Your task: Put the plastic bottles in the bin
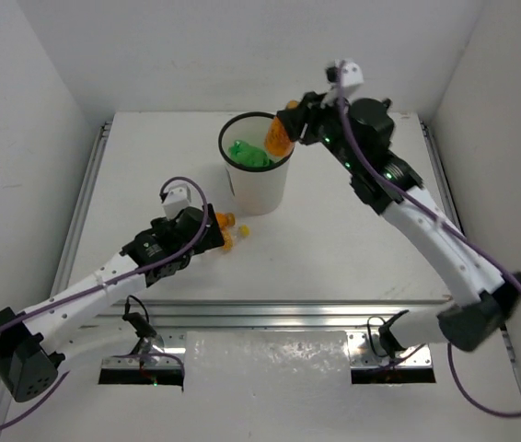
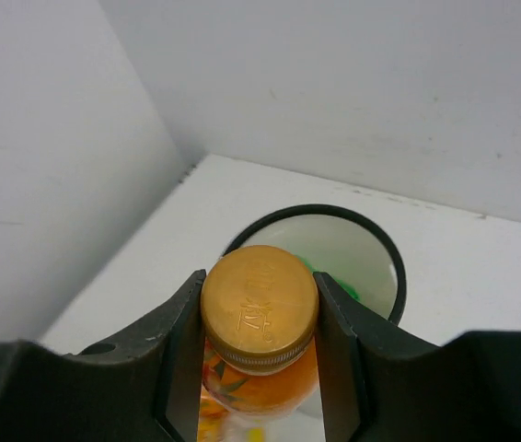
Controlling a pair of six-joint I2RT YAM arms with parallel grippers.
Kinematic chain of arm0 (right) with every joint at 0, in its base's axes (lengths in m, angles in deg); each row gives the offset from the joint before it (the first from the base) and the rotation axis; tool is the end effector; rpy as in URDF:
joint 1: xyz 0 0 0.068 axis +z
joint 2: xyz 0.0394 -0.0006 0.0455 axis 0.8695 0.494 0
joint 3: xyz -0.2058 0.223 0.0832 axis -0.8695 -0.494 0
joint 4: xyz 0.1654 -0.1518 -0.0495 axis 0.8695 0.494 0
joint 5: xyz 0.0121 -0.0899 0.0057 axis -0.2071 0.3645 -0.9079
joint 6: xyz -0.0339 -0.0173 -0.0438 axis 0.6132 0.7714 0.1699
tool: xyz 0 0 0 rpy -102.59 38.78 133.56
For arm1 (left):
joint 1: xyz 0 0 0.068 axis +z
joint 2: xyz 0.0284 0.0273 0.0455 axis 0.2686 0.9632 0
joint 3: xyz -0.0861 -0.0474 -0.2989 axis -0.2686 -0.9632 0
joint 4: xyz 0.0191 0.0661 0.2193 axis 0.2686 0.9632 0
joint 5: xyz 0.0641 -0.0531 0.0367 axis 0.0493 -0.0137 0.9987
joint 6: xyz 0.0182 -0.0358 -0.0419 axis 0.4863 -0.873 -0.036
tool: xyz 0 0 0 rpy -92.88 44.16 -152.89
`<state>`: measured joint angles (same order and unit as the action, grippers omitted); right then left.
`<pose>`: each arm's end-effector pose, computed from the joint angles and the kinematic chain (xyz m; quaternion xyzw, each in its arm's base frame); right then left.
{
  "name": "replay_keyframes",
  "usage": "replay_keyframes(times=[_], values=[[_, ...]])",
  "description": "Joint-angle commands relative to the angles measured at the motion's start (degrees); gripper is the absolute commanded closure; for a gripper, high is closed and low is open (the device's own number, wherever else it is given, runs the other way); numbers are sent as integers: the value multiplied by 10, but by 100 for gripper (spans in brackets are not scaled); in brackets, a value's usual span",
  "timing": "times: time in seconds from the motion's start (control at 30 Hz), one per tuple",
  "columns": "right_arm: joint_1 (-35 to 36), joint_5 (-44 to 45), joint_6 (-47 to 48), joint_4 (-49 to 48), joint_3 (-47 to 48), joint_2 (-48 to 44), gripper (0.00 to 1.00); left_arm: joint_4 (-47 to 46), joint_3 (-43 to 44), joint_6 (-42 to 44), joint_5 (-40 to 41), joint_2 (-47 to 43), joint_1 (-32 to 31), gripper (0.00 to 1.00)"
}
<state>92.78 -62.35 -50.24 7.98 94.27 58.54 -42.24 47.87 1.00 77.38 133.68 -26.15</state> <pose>0.2163 0.1340 0.4996 -0.0351 0.6877 0.3145 0.6534 0.1240 -0.0810 0.3069 -0.1102 0.8917 -0.0490 0.4363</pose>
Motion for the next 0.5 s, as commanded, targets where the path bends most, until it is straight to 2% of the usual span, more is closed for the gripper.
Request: replay_keyframes(times=[0.0, 0.03, 0.07, 0.13, 0.17, 0.23, 0.27, 0.33, 0.47], values=[[-4, 27, 89, 17, 82, 111, 97, -8, -14, -5, 10, -1, 31, 0], [-4, 24, 97, 29, 127, 164, 95, -11, -13, -3, 14, 0, 37, 0], [-4, 21, 110, 38, 148, 188, 81, -13, -12, 0, 16, 5, 37, 0], [-5, 10, 116, 76, 209, 252, 36, -24, -3, 26, 13, 19, 37, 0], [-5, 6, 116, 94, 231, 269, 28, -27, 5, 35, 4, 31, 37, 0], [-5, -8, 109, 121, 260, 284, 20, -44, 9, 76, -13, 42, 38, 0], [-5, -16, 106, 120, 256, 278, 3, -53, 12, 90, -43, 47, 38, 0], [-5, -28, 102, 106, 224, 239, 1, -73, 15, 147, -91, 65, 38, 0], [-5, -27, 104, 87, 132, 142, 1, -49, 63, 232, -172, 108, 36, 0]])
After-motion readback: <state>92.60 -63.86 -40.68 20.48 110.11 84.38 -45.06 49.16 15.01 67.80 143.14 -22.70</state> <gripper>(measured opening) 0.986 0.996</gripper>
